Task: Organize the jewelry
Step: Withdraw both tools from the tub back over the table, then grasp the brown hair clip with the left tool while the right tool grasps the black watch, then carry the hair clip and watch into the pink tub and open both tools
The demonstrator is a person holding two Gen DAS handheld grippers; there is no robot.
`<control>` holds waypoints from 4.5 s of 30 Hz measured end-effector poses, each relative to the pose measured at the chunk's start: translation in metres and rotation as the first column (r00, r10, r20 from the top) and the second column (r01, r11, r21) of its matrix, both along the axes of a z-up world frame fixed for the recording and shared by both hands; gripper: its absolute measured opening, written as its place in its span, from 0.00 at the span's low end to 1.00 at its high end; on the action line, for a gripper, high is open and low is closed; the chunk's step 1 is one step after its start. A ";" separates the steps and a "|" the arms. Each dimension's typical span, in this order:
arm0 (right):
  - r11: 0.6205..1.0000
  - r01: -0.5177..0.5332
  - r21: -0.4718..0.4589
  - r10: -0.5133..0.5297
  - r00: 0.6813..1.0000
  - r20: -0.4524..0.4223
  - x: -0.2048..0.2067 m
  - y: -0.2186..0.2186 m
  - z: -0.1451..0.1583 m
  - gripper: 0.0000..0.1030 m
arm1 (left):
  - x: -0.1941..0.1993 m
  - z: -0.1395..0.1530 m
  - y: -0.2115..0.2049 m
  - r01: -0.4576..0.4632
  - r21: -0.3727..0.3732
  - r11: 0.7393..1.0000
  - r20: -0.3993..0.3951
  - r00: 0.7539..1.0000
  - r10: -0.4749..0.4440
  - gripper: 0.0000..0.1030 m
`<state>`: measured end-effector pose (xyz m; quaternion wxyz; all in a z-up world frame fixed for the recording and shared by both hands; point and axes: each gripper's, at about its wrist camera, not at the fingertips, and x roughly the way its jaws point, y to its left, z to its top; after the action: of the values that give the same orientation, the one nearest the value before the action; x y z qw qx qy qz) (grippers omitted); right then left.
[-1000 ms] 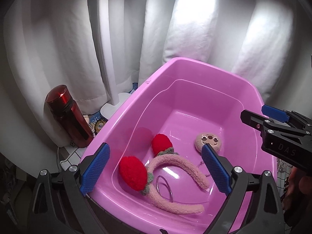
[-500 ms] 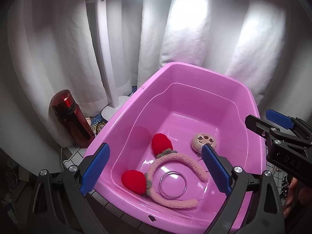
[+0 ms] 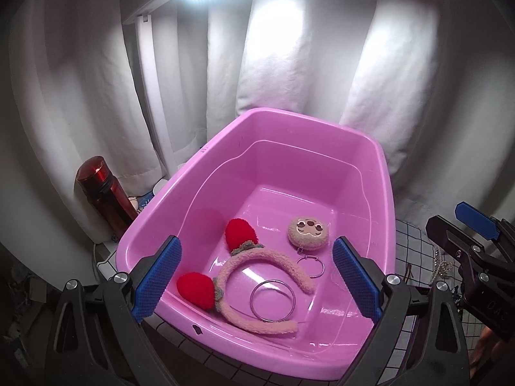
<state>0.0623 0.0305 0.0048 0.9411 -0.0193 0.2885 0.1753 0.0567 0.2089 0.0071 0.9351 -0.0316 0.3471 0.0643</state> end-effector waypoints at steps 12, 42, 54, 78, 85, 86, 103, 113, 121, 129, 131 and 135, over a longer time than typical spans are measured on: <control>0.990 0.135 0.050 -0.133 0.990 -0.044 -0.055 -0.090 -0.029 0.64 | -0.023 -0.001 -0.073 0.138 -0.024 0.990 0.013 0.990 -0.138 0.91; 0.851 0.524 0.026 -0.499 0.824 -0.269 -0.089 -0.336 -0.158 0.64 | 0.016 -0.136 -0.243 0.332 0.005 0.943 -0.164 0.931 -0.326 0.91; 0.872 0.489 -0.021 -0.470 0.824 -0.317 -0.028 -0.348 -0.206 0.64 | 0.054 -0.184 -0.263 0.329 0.036 0.944 -0.218 0.924 -0.314 0.91; 0.876 0.476 -0.076 -0.471 0.811 -0.346 0.018 -0.352 -0.233 0.64 | 0.100 -0.229 -0.285 0.329 0.034 0.944 -0.274 0.911 -0.308 0.91; 0.877 0.472 -0.087 -0.473 0.817 -0.329 0.025 -0.348 -0.235 0.64 | 0.118 -0.235 -0.277 0.306 -0.001 0.952 -0.273 0.916 -0.295 0.92; 0.877 0.473 -0.089 -0.474 0.818 -0.326 0.027 -0.347 -0.235 0.64 | 0.121 -0.236 -0.277 0.307 0.000 0.952 -0.270 0.916 -0.295 0.92; 0.876 0.470 -0.111 -0.481 0.829 -0.287 0.033 -0.338 -0.239 0.64 | 0.113 -0.229 -0.270 0.306 0.003 0.952 -0.204 0.932 -0.299 0.48; 0.880 0.468 -0.080 -0.470 0.832 -0.295 0.018 -0.340 -0.237 0.63 | 0.090 -0.224 -0.262 0.334 -0.041 0.942 -0.217 0.917 -0.334 0.13; 0.869 0.491 -0.063 -0.488 0.827 -0.279 -0.009 -0.347 -0.225 0.63 | 0.063 -0.210 -0.261 0.375 -0.044 0.926 -0.206 0.903 -0.376 0.13; 0.867 0.494 -0.056 -0.493 0.839 -0.230 -0.043 -0.341 -0.189 0.63 | 0.032 -0.177 -0.252 0.408 -0.087 0.909 -0.164 0.894 -0.417 0.13; 0.870 0.490 -0.053 -0.489 0.845 -0.216 -0.052 -0.335 -0.177 0.63 | 0.021 -0.166 -0.249 0.420 -0.096 0.903 -0.148 0.891 -0.430 0.13; 0.877 0.479 -0.046 -0.478 0.859 -0.184 -0.065 -0.318 -0.151 0.63 | 0.001 -0.141 -0.241 0.448 -0.090 0.889 -0.108 0.883 -0.456 0.13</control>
<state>-0.0028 -0.2874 -0.1459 0.9233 0.0704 0.3724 -0.0625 0.0575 -0.0320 -0.1335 0.8989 0.0250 0.4053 -0.1644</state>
